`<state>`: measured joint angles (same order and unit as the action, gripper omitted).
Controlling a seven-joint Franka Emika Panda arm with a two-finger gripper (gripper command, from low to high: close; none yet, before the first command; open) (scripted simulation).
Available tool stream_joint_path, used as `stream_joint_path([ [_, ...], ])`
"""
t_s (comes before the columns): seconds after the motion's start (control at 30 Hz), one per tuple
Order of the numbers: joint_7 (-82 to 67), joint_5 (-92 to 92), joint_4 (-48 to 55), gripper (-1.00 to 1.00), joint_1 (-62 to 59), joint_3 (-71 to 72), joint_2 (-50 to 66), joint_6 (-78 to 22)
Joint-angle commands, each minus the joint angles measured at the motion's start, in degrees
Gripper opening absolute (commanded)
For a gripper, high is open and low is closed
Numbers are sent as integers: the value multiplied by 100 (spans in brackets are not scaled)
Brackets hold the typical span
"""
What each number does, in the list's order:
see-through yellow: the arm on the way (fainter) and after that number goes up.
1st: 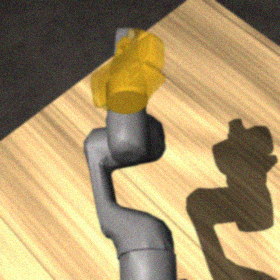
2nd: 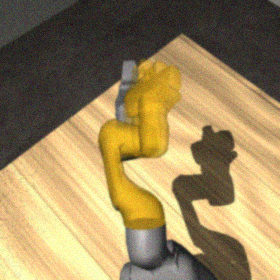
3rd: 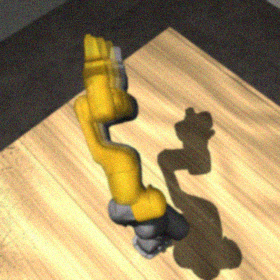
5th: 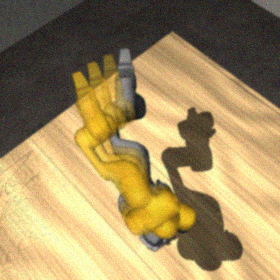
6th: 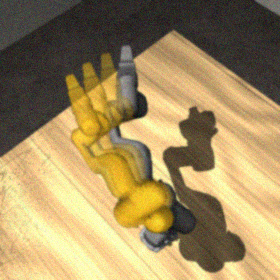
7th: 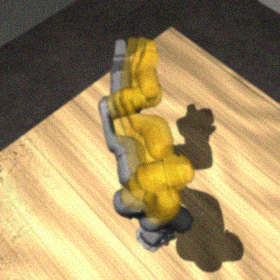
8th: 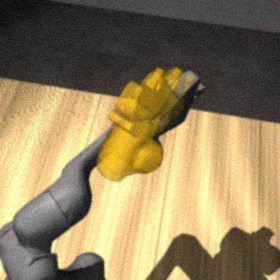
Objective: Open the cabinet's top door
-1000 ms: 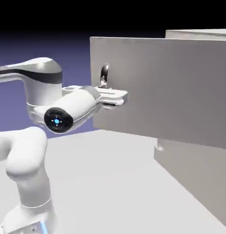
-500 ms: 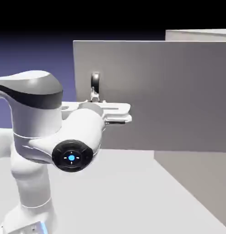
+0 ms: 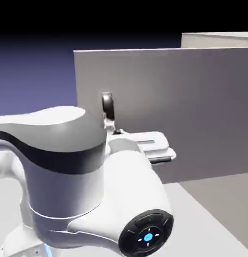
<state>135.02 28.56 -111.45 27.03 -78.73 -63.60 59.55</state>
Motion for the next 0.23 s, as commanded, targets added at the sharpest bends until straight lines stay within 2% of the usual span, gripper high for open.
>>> stream_joint_path([
  [0.0, 46, -34, 208, -100, 179, -86, -30, -135],
  [0.2, 361, -178, 1455, -100, 1215, -508, -252, -883],
])
